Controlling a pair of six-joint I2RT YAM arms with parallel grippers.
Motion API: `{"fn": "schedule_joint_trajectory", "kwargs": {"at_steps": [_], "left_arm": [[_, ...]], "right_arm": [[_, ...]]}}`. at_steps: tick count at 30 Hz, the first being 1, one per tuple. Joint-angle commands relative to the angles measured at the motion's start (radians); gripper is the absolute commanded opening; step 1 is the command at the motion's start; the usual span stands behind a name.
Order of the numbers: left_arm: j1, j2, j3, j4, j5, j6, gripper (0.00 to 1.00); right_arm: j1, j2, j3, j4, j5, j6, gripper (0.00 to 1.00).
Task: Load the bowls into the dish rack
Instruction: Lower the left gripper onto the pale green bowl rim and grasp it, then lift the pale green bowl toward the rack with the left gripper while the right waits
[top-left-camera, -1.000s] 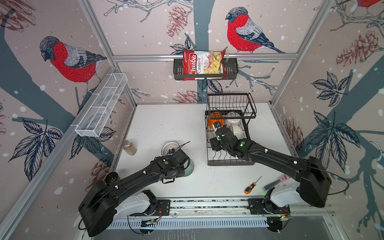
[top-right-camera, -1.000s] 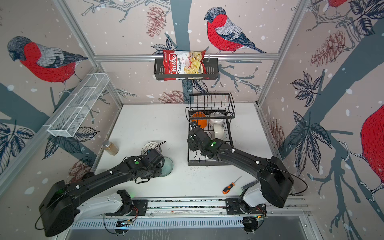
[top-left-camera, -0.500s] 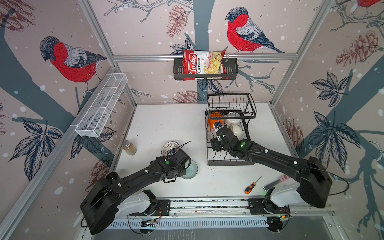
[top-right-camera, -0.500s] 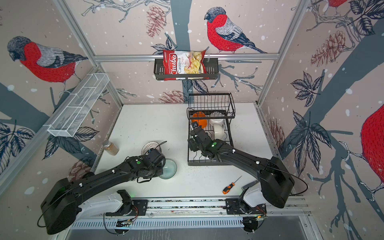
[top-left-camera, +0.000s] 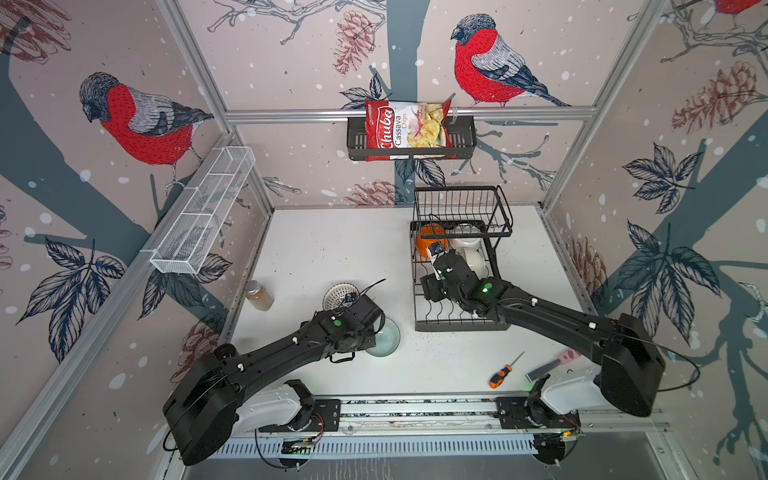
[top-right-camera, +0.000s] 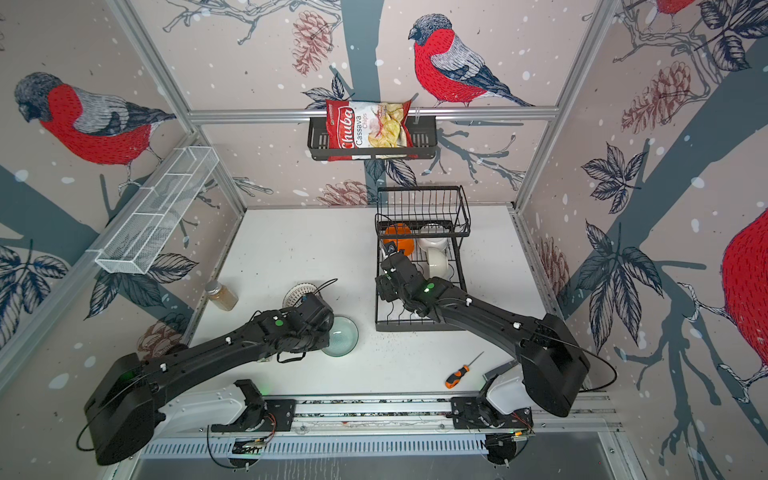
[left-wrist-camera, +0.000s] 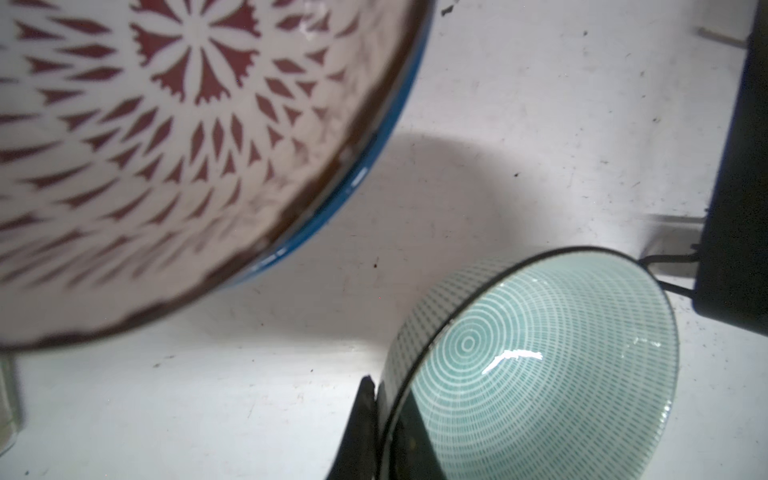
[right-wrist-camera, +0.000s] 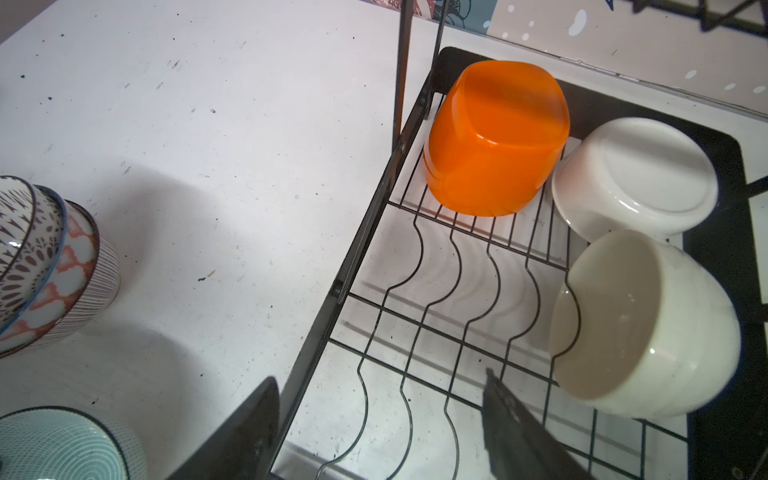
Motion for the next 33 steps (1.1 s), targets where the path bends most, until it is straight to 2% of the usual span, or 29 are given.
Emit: {"fn": "schedule_joint_trajectory", "kwargs": {"at_steps": [1,12,18,26,33], "left_arm": [[-0.006,-0.009,0.027,0.056,-0.013,0.058,0.0],[-0.009,-0.048,0.081,0.1,-0.029,0.132,0.0],[-0.01,-0.084,0.116,0.131,-0.08,0.164,0.0],[-0.008,-0.016,0.2,0.154,-0.135,0.183,0.0],[0.008,0.021,0.202,0.306,-0.122,0.232,0.0]], "right_arm": [[-0.01,-0.009,0.018,-0.006,-0.033,-0.015,0.76],[-0.061,-0.047,0.068,-0.067,-0.109,-0.012,0.76],[-0.065,-0.051,0.122,-0.118,-0.171,0.001,0.76],[-0.074,-0.088,0.189,-0.194,-0.294,0.017,0.74],[-0.062,-0.106,0.188,-0.236,-0.324,0.031,0.68]]}}
